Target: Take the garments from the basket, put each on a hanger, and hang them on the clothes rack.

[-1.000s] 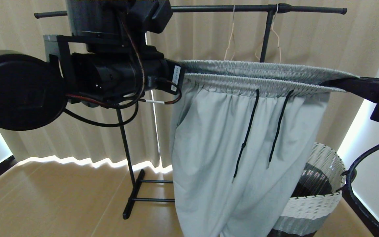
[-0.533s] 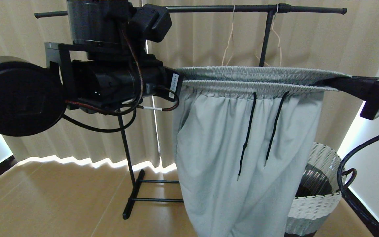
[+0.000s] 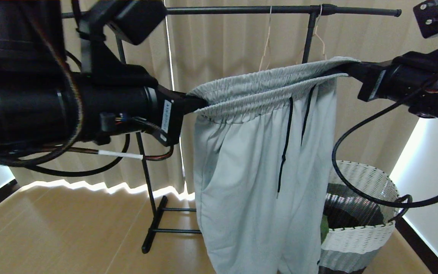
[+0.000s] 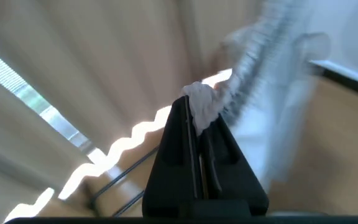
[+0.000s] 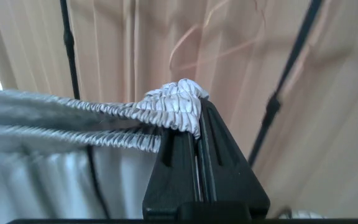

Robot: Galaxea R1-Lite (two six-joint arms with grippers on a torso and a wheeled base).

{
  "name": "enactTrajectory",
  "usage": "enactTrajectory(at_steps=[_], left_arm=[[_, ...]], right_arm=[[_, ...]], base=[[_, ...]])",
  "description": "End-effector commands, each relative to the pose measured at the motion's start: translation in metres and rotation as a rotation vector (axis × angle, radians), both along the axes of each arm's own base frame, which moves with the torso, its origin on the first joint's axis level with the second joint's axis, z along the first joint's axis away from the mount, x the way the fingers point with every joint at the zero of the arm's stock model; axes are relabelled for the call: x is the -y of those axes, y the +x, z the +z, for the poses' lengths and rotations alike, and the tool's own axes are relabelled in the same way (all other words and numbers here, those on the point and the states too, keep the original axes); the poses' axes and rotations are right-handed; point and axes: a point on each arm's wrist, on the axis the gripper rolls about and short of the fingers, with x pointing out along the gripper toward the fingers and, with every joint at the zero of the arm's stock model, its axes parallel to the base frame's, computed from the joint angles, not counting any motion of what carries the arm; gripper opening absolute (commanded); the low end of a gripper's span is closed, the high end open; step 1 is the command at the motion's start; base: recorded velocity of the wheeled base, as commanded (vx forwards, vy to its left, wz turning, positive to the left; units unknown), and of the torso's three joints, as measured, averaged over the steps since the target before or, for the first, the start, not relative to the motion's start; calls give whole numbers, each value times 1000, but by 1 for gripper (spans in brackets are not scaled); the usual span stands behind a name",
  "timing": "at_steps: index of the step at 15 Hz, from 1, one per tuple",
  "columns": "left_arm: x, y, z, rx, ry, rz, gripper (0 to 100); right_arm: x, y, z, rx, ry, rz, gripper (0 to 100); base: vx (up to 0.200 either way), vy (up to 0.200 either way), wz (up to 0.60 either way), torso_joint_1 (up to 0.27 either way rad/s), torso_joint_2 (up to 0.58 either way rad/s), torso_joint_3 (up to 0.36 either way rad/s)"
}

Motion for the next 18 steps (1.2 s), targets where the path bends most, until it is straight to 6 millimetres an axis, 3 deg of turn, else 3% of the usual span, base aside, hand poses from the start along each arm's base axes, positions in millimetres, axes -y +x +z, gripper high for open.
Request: enactTrajectory(at_steps=[1,4,11,14,16,18], left_arm=[[-23,-44,17,50,-65,-137,0],[-23,-56,20,81,-62,-180,0],[-28,-48,19,88,-48,-130,0],[-32,-20,15,84,-7,55,0],[-24,-2,12,84,23,205,0],[-10,22,17,122,6,319,0]], right_arm=[[-11,20,-12,-33,-9,18,0],[-18,19,-11,-31,-9,39,0],[-12,7,-1,-8,-5,28,0],[-5,-9,11,9,2,8,0],[1,-20,15,-12,-2,-31,0],[9,-45,22,-44,-13,-53,0]], base=[[0,0,0,0,0,0],[0,0,0,0,0,0],[0,0,0,0,0,0],[0,0,0,0,0,0],[0,0,0,0,0,0],[0,0,0,0,0,0]])
